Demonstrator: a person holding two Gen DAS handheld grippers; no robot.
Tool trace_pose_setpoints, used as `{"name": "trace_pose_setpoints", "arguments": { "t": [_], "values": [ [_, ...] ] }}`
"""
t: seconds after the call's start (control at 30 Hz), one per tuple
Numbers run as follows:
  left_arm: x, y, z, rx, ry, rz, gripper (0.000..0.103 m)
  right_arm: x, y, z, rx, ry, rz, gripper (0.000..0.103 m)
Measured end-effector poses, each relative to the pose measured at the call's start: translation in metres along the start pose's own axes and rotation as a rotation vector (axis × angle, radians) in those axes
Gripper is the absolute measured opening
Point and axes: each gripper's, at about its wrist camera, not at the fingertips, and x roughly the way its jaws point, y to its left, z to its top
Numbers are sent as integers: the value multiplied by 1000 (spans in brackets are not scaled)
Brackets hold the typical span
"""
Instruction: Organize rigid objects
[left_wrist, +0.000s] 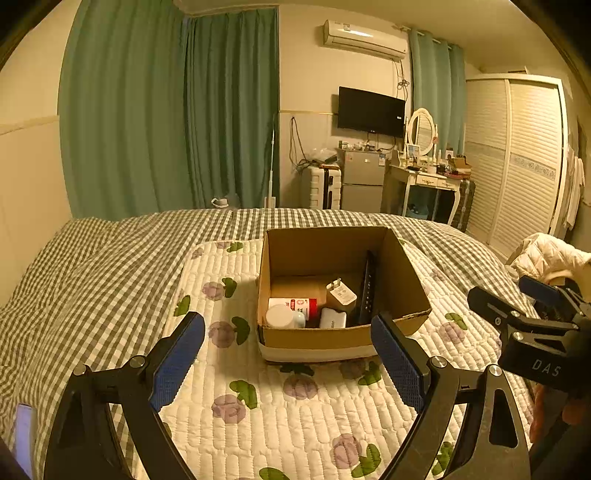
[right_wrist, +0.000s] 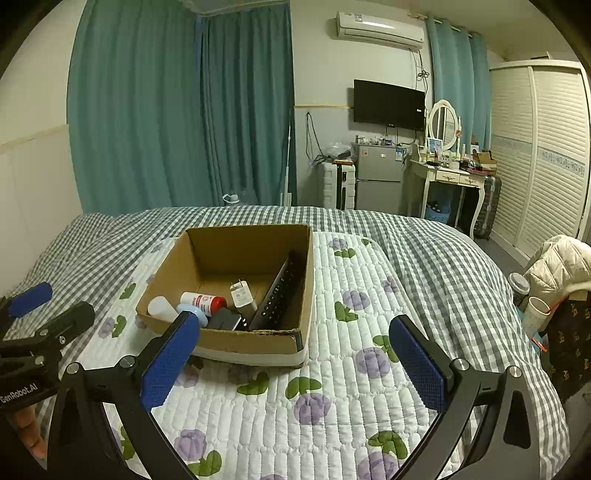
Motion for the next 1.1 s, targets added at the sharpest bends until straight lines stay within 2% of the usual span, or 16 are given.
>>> {"name": "trace_pose_setpoints", "arguments": {
  "t": [0.57, 1.1],
  "values": [
    [2, -1, -4, 8, 11, 6, 93, 3, 0, -1, -1, 12, 1, 103],
    [0, 8, -4, -26, 4, 26, 93, 6, 1, -4, -8, 23, -8, 103]
  ]
}}
